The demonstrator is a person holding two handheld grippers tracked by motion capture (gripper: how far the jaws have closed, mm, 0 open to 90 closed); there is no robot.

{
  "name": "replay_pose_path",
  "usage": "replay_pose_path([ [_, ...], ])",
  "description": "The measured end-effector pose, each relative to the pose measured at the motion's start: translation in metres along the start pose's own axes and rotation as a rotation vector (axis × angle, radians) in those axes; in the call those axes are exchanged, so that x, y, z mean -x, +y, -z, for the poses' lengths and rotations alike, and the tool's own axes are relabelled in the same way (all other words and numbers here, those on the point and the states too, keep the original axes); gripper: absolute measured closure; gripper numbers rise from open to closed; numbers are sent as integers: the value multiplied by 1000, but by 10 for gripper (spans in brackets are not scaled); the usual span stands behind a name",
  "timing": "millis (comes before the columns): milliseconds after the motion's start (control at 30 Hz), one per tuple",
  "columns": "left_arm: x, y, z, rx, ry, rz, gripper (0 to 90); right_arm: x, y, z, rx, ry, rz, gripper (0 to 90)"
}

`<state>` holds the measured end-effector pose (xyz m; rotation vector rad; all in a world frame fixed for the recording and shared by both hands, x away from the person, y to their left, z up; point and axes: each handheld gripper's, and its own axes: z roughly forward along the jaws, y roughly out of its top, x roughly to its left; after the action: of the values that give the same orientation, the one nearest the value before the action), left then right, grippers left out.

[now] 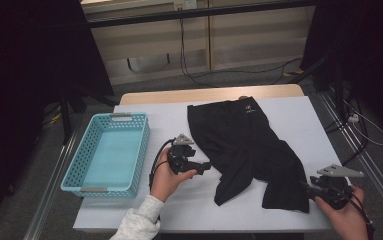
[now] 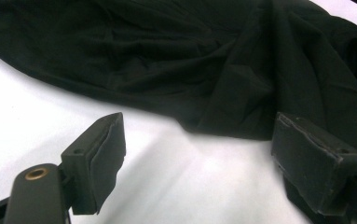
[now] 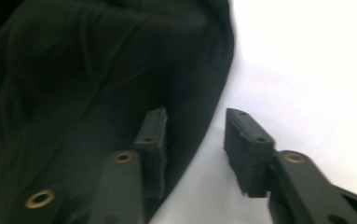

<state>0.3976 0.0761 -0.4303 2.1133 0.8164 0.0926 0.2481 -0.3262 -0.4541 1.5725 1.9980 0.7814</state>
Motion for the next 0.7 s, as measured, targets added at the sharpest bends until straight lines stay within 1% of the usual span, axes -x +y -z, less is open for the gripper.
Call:
replay_pose_path([
  [33, 1, 0, 1, 4, 0, -2, 181, -2, -2, 0, 19, 10, -10, 637],
  [67, 1, 0, 2, 9, 3, -3, 181, -2, -2, 0, 14, 7, -25, 677],
  [100, 2, 0, 3, 11, 2, 0, 181, -2, -1, 0, 9, 14, -23, 775],
  [133, 3, 0, 3, 11, -2, -3, 181, -1, 0, -1, 5, 36, -23, 860],
  [167, 3, 0, 3, 9, -1, -6, 182, -1, 2, -2, 7, 45, -16, 895],
  [200, 3, -1, 2, 11, -1, -3, 182, 0, 3, -2, 3, 46, -7, 898],
  [233, 3, -1, 2, 6, -1, -3, 182, 2, 5, -2, 1, 43, -1, 900],
  [267, 3, -2, 2, 3, -3, -4, 182, 5, 7, -1, 11, 30, 7, 900],
  [333, 2, -3, 2, 5, 0, -1, 182, 14, 9, 3, 29, 6, -2, 900],
  [400, 0, -4, 3, 3, 4, 7, 182, 23, 10, 4, 39, -51, -6, 899],
  [433, 0, -4, 3, 2, 7, 7, 182, 28, 9, 4, 42, -75, -15, 896],
  [467, -1, -4, 3, 3, 9, 9, 182, 31, 9, 4, 47, -72, -23, 889],
  [500, -1, -4, 3, 3, 11, 8, 182, 32, 9, 4, 55, -83, -24, 877],
  [533, 0, -4, 3, 3, 6, 7, 182, 32, 9, 4, 60, -92, -22, 861],
  [567, 0, -3, 3, 3, 5, 6, 182, 30, 10, 5, 70, -91, -17, 816],
  [600, 0, -3, 2, 2, 5, 4, 182, 29, 11, 5, 75, -99, -19, 739],
  [633, 1, -3, 2, 0, 4, 0, 182, 26, 13, 5, 85, -105, -12, 705],
  [667, 1, -3, 2, -1, 3, 0, 182, 22, 14, 6, 94, -91, 0, 699],
  [700, 2, -3, 1, 0, 2, 1, 182, 18, 16, 6, 107, -71, 8, 663],
])
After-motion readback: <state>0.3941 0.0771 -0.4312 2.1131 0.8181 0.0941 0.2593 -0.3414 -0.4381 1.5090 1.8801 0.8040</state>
